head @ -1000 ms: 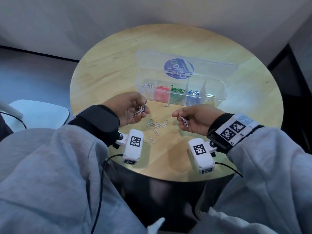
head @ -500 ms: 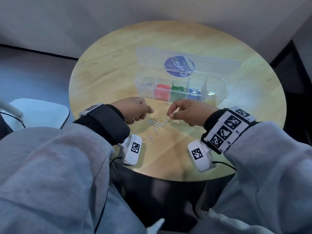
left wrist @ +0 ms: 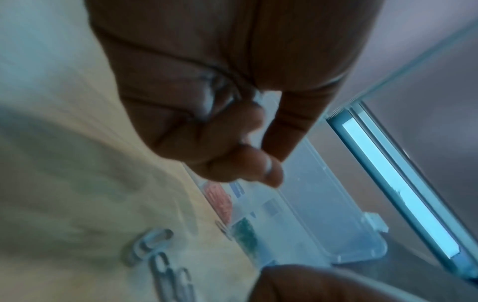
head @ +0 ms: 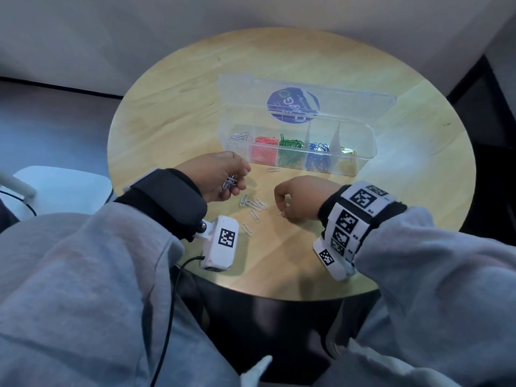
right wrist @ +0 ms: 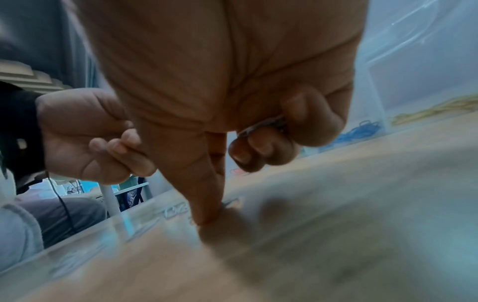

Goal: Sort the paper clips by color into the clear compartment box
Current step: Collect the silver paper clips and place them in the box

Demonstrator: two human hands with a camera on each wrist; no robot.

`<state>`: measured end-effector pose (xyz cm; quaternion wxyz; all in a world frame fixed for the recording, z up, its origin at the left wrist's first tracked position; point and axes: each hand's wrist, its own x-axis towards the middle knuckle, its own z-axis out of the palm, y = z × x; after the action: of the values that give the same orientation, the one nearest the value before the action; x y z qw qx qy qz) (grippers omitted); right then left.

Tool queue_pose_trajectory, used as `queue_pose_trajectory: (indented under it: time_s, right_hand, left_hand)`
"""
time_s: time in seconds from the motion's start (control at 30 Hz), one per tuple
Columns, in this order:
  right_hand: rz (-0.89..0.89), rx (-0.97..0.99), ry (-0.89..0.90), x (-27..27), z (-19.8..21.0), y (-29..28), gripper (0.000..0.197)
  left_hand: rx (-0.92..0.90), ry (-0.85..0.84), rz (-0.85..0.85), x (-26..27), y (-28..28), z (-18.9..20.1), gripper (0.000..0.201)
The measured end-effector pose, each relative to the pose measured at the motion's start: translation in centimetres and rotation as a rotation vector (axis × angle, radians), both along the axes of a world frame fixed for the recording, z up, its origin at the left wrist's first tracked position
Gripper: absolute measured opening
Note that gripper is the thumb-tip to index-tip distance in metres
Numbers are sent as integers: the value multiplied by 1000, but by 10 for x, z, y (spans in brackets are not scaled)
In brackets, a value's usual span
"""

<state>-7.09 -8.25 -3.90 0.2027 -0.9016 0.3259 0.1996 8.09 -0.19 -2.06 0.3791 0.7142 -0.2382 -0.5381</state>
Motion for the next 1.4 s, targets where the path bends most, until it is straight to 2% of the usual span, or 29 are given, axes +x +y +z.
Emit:
queue_pose_trajectory:
  time_s: [0.07, 0.27, 0.43, 0.5, 0.6, 0.7, 0.77, 0.83, 0.93, 1.07, 1.23, 1.4]
  right_hand:
    - [-6, 7, 1, -2, -1, 0, 9]
    - [-33, 24, -29, -2, -3, 2, 11]
    - [-57, 28, 31, -4, -5, 5, 8]
    - [-71, 45, 63, -6, -5, 6, 9]
    - [-124, 148, 68, -9, 0, 2, 11]
    - [-221, 307, -17, -13, 7, -8, 11]
    - [-327, 454, -123, -15, 9, -13, 14]
    - [-492, 655, -274, -16, 8, -18, 21]
    - [-683, 829, -446, -16, 2, -24, 27]
    - [-785, 900, -517, -15, -2, -25, 24]
    - [-703, 833, -469, -13, -6, -20, 23]
    - [-581, 759, -408, -8, -8, -13, 21]
  left_hand:
    - [23, -50, -33, -1, 0, -1, 26]
    - [-6, 37, 53, -1, 2, 1, 36]
    - [57, 78, 97, 1, 2, 0, 11]
    - [115, 60, 83, 2, 1, -1, 10]
    - [184, -144, -40, 4, -1, -4, 15]
    - [240, -512, -263, 5, -2, -6, 18]
    - [256, -731, -365, 2, -2, -7, 15]
    - [251, -832, -427, -2, -1, -10, 19]
    - [268, -890, -521, -10, -2, -18, 35]
    - [293, -910, -682, -15, 1, -16, 51]
    - [339, -944, -799, -18, 7, -19, 54]
    - [254, -928, -754, -12, 6, -24, 52]
